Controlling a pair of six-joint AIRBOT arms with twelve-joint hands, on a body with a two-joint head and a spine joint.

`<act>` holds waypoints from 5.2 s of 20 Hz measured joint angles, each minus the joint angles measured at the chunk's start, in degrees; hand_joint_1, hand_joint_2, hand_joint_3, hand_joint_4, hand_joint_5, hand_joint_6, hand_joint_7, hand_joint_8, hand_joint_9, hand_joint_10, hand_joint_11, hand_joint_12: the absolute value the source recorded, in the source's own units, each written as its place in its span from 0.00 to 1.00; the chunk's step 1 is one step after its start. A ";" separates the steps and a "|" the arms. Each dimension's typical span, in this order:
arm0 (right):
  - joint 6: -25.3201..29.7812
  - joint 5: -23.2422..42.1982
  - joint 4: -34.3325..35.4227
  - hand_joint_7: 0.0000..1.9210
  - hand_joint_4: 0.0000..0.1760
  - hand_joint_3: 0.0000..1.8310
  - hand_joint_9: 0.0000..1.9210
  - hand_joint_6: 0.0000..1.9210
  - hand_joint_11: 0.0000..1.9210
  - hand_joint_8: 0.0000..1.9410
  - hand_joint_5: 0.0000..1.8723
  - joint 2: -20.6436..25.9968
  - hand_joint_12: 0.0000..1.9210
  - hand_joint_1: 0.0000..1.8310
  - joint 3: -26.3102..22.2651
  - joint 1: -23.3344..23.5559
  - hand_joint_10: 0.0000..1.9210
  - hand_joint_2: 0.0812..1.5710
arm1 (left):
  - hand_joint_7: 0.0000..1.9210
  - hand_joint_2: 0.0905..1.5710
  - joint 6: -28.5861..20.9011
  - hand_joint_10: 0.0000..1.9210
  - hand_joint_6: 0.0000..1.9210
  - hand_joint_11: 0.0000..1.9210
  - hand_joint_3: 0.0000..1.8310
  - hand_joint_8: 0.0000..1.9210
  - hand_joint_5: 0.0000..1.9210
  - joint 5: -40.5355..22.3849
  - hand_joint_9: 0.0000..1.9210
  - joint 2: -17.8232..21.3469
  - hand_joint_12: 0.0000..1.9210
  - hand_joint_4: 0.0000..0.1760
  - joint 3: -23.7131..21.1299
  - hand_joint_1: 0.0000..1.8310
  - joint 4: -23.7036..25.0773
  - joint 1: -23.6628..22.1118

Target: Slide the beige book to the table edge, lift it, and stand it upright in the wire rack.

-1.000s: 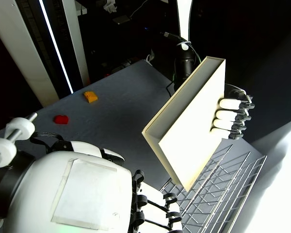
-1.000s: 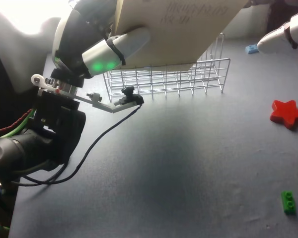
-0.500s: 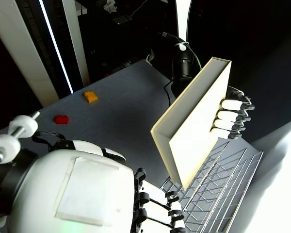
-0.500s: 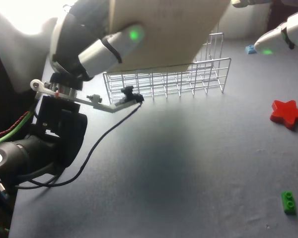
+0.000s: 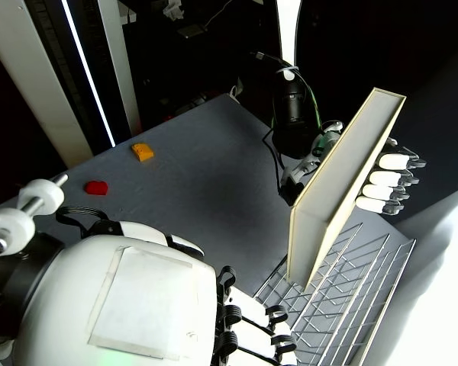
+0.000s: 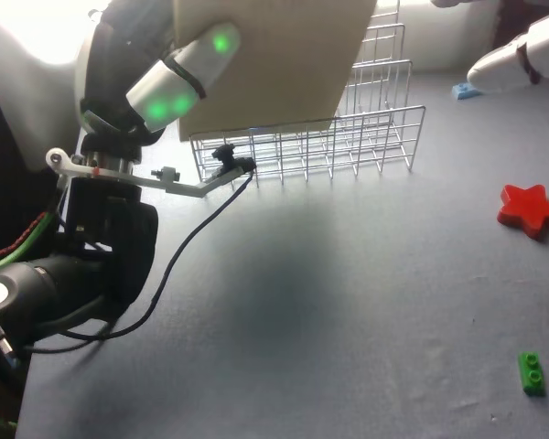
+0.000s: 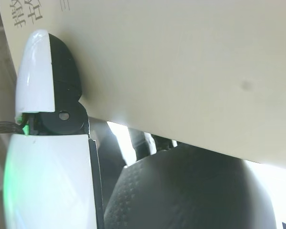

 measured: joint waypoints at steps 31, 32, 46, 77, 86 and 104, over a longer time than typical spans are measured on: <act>-0.02 -0.33 0.09 0.16 0.00 0.00 0.15 0.00 0.00 0.00 0.18 0.48 0.37 0.07 -1.90 0.00 0.00 0.71 | 0.42 0.73 0.68 0.73 0.56 0.41 0.00 0.66 0.45 0.57 0.43 -2.91 0.70 0.00 -0.55 0.74 0.83 -0.46; -0.02 -0.35 0.09 0.16 0.00 0.00 0.14 0.00 0.00 0.00 0.17 0.48 0.35 0.08 -1.90 0.00 0.00 0.71 | 0.43 0.72 0.70 0.69 0.54 0.40 0.00 0.64 0.45 0.68 0.43 -2.97 0.79 0.00 -0.52 0.80 0.79 -0.48; -0.81 -3.06 0.37 0.15 0.00 0.00 0.14 0.00 0.00 0.00 0.17 -0.31 0.36 0.07 -2.12 -0.13 0.00 0.71 | 0.42 0.71 0.61 0.68 0.54 0.41 0.00 0.64 0.44 0.17 0.43 -4.39 0.80 0.00 -0.59 0.81 -1.38 0.09; -3.91 -1.81 0.17 0.16 0.00 0.00 0.15 0.00 0.00 0.00 0.17 1.05 0.41 0.08 -2.12 -0.50 0.00 0.71 | 0.14 0.60 0.66 0.00 0.00 0.00 0.00 0.00 0.20 -1.29 0.17 2.49 0.40 0.00 -6.12 0.32 -4.87 3.28; 0.17 0.39 0.11 0.16 0.00 0.00 0.15 0.00 0.00 0.00 0.17 3.23 0.39 0.08 -2.14 -0.52 0.00 0.71 | 0.11 0.61 4.24 0.00 0.00 0.00 0.00 0.00 0.14 -1.01 0.10 22.25 0.29 0.00 -20.17 0.32 -2.01 8.24; -12.00 18.21 17.07 0.19 0.00 0.00 0.18 0.01 0.00 0.01 0.19 5.79 0.47 0.07 -2.73 -0.52 0.01 0.75 | 0.15 0.64 22.29 0.01 0.00 0.00 0.00 0.01 0.15 5.44 0.15 55.41 0.38 0.00 -30.93 0.21 32.46 18.34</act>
